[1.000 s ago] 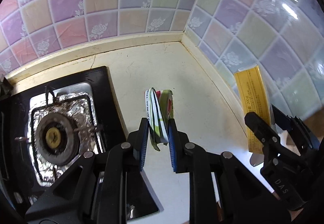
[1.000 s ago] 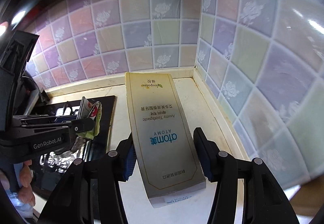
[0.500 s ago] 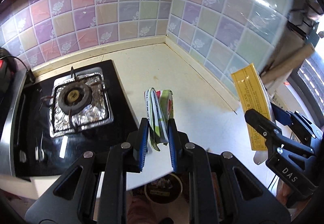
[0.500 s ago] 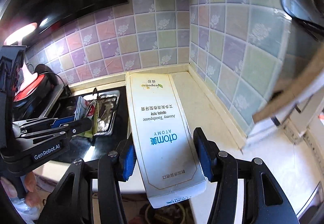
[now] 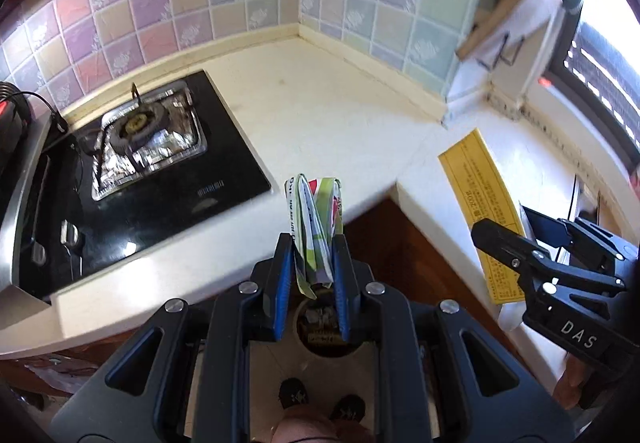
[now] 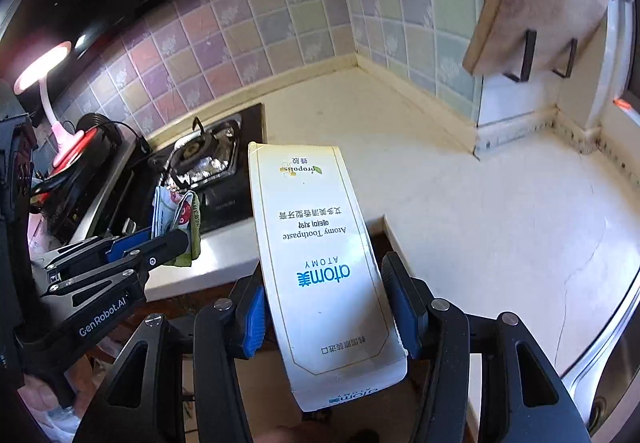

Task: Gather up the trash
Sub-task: 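Carry the toothpaste box and green-white packet down toward the floor bin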

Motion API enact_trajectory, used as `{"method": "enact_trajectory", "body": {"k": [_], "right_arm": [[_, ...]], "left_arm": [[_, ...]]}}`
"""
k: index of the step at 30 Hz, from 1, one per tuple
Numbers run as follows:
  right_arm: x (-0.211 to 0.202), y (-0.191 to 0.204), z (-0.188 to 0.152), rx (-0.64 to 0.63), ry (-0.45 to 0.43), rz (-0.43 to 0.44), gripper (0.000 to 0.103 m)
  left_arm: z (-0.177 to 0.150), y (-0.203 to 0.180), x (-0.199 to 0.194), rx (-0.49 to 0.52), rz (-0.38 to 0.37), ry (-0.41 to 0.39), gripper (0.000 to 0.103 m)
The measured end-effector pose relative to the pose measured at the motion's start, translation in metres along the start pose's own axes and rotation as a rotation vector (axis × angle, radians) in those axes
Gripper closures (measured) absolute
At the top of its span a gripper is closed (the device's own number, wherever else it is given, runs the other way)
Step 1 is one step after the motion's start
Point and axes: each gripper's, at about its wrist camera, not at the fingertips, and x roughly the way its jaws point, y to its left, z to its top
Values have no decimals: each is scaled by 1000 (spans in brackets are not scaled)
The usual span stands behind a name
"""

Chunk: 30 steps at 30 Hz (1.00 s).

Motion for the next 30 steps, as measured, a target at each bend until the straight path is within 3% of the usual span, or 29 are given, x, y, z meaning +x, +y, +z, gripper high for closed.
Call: {"method": "enact_trajectory", "body": {"k": [9,15,23,27,30], "right_arm": [[86,-11,-104,53,199,-60,51],[181,-34,-190,152,349,-100,51],[300,-82,-295,314,476,-120,50],[344,-104,-330,354,489,-142,49],[372,-117,-347,358,490,-137,48]], "left_arm": [[-98,-7,104,78,-42,209,87],[-169,2,195,64,-99,335,87],[-242,7,318,42,-213,397,86],[-259,10,360,45,-246,380,85],[-270,12,386,42,-265,375,78]]}}
